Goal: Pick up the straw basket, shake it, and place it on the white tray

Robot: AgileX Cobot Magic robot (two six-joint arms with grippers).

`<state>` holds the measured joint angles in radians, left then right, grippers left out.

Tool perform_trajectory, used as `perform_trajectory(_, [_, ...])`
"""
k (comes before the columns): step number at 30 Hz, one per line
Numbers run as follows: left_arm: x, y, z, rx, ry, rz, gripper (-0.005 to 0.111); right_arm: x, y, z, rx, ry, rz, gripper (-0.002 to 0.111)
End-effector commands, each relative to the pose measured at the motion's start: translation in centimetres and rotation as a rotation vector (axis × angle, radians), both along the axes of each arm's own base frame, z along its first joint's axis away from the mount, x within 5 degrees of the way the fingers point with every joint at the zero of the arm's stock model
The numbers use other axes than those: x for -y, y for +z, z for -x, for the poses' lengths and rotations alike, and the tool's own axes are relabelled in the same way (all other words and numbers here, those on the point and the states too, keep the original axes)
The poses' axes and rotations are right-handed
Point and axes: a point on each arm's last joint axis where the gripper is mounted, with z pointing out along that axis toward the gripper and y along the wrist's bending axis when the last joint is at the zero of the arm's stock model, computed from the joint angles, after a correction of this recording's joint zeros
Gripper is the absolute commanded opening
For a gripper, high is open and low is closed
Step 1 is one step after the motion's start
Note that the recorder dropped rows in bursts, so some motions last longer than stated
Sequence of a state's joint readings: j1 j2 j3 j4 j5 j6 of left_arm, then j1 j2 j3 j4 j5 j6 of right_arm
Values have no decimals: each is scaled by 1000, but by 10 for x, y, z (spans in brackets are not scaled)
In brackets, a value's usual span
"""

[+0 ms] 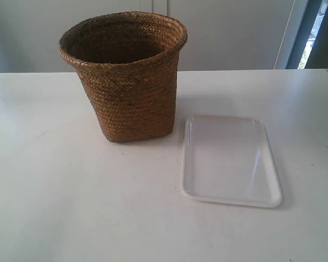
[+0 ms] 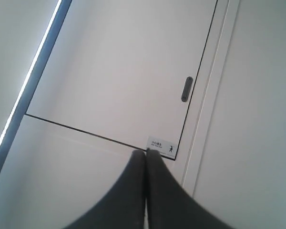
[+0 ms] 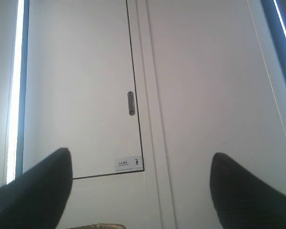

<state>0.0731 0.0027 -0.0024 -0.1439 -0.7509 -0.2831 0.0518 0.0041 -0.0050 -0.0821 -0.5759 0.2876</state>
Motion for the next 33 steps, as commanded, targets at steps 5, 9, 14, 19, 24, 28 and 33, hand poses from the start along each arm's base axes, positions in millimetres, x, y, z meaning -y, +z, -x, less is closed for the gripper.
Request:
perform_trajectory(5, [1,22,7,53,53,-80,0,0,3,4,63,6,-14,74])
perform_trajectory(9, [1,38,6,65,55,-82,0,1,12,13,204,-3,-22,73])
perform_trajectory(14, [-1,70,-9,53,85,-108,0,13,38,22,290,-21,-183,29])
perform_trajectory(19, [-1,116,-51,-73,63,-138,0,14,81,6,249,-30,-189,0])
perform_trajectory(24, [1,144,-110,-372,0,-191,0,8,135,-55,-35,-33,-151,0])
perform_trajectory(28, [0,149,-157,-623,-57,-181,0,1,161,-127,-336,-29,-99,0])
perform_trajectory(33, [0,142,-206,-931,-115,-238,0,-7,168,-219,-664,-28,-13,0])
